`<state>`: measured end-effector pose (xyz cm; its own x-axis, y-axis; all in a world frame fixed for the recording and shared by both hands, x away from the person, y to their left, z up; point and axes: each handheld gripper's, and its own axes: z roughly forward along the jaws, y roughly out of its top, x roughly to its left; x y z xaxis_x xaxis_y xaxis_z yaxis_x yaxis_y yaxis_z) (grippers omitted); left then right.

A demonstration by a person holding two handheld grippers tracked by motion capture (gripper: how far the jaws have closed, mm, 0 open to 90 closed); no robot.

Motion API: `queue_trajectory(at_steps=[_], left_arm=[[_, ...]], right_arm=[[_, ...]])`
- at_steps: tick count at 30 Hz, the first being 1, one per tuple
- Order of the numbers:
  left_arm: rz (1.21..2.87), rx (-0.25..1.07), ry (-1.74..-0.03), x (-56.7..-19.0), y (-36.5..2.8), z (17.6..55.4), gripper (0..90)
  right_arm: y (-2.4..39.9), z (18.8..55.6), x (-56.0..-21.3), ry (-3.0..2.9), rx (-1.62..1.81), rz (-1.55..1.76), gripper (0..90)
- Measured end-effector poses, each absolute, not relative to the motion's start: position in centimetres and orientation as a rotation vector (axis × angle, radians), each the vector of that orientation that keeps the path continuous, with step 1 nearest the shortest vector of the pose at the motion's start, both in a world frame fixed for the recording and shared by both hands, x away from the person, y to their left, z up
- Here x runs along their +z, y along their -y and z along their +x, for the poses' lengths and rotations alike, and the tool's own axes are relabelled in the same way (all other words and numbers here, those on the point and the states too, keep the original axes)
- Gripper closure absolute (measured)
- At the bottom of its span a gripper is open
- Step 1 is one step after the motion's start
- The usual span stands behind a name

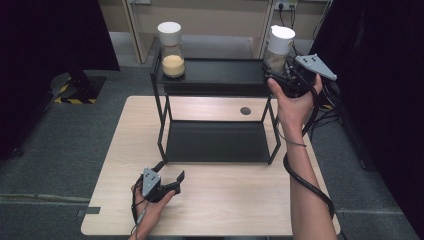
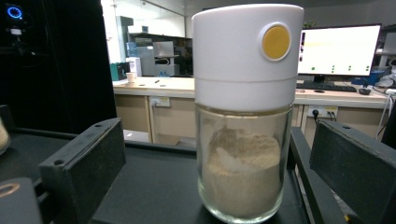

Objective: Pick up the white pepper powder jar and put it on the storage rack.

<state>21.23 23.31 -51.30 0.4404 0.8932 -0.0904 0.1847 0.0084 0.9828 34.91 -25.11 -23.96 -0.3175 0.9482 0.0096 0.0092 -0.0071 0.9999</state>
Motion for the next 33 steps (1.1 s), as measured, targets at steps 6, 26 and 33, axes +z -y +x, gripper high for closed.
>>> queue_trajectory(at_steps=[6,26,33], left_arm=[[1.48,0.733,-1.004,-51.3,-23.3,21.2,13.2],[1.479,0.733,-1.006,-51.3,-23.3,21.2,13.2],[1.478,0.733,-1.007,-51.3,-23.3,21.2,13.2]], right_arm=[[25.3,34.2,-24.6,-1.457,1.445,1.031,3.8],[25.5,32.0,-26.3,-1.495,1.448,0.967,3.8],[25.5,31.5,-27.0,-1.496,1.451,0.958,3.8]])
